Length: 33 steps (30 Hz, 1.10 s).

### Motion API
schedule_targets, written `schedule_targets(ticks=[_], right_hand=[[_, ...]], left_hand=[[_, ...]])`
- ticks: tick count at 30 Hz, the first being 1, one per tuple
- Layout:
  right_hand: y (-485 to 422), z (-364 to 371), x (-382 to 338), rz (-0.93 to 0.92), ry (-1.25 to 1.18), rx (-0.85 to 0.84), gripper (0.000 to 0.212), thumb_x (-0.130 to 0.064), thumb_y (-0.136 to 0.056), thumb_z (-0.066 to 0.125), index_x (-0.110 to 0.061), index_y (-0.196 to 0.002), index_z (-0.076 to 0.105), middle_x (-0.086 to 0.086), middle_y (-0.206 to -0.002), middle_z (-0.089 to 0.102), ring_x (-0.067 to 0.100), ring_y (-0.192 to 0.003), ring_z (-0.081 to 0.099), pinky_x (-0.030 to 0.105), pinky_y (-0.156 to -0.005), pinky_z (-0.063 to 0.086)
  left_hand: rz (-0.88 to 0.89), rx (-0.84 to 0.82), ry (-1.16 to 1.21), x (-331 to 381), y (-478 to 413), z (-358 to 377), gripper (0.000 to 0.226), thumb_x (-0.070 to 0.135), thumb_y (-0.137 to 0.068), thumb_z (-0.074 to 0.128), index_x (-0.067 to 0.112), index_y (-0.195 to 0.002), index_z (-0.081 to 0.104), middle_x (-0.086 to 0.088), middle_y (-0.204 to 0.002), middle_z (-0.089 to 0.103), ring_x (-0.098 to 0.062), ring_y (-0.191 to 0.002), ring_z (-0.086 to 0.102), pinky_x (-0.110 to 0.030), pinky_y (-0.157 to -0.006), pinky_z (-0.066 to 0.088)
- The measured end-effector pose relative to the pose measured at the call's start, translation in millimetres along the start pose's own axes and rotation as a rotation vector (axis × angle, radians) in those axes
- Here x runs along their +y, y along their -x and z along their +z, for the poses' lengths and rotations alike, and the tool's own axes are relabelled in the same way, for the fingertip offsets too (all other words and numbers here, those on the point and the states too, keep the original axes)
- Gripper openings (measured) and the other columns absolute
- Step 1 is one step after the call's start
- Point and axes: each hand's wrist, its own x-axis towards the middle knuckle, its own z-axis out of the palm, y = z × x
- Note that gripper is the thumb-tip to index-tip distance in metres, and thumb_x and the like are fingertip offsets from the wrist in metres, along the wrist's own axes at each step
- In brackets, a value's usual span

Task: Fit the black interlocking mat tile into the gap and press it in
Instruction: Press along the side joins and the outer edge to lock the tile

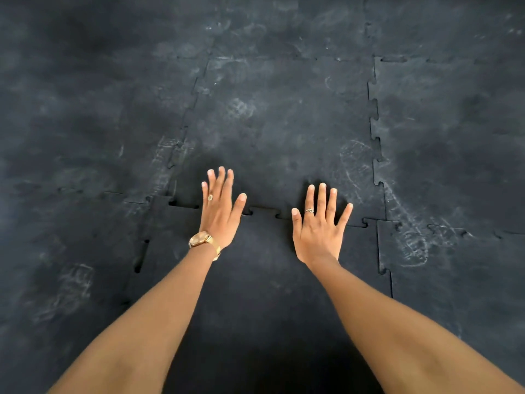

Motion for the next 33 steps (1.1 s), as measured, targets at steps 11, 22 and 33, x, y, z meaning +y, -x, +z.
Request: schedule_targets(ticks=[11, 22, 33], right_hand=[[61.1, -3.1, -95.0, 0.063, -0.211, -0.126, 0.064, -0.044, -0.096, 0.004, -0.012, -0.147, -0.018, 0.005, -0.161, -0.019, 0.022, -0.146, -0.023, 0.054, -0.116, -0.015], [61.6, 25.6, -119.7, 0.162, -0.150, 0.118, 0.062, -0.036, -0.098, 0.019, -0.006, -0.151, 0.018, 0.011, -0.161, 0.016, 0.027, -0.149, 0.010, 0.054, -0.119, 0.007], [62.3, 25.3, -123.4, 0.195, -0.151, 0.056, 0.061, -0.045, -0.098, 0.013, -0.023, -0.154, 0.007, 0.003, -0.163, 0.004, 0.025, -0.150, -0.001, 0.055, -0.119, -0.001]], left_hand=[[0.113, -0.225, -0.410, -9.3, -35.1, -6.2, 0.065, 0.044, -0.102, 0.017, 0.006, -0.153, 0.003, -0.014, -0.162, -0.001, -0.025, -0.149, -0.006, -0.043, -0.120, -0.007], [0.307, -0.143, -0.302, -32.4, -38.8, 8.0, 0.070, 0.050, -0.095, 0.016, 0.017, -0.153, -0.006, -0.014, -0.161, -0.008, -0.027, -0.148, -0.013, -0.052, -0.119, -0.006], [0.165, 0.017, -0.167, -93.8, -20.1, -52.5, 0.059, 0.039, -0.099, 0.019, 0.012, -0.152, 0.022, -0.014, -0.158, 0.022, -0.028, -0.149, 0.005, -0.044, -0.120, -0.003]])
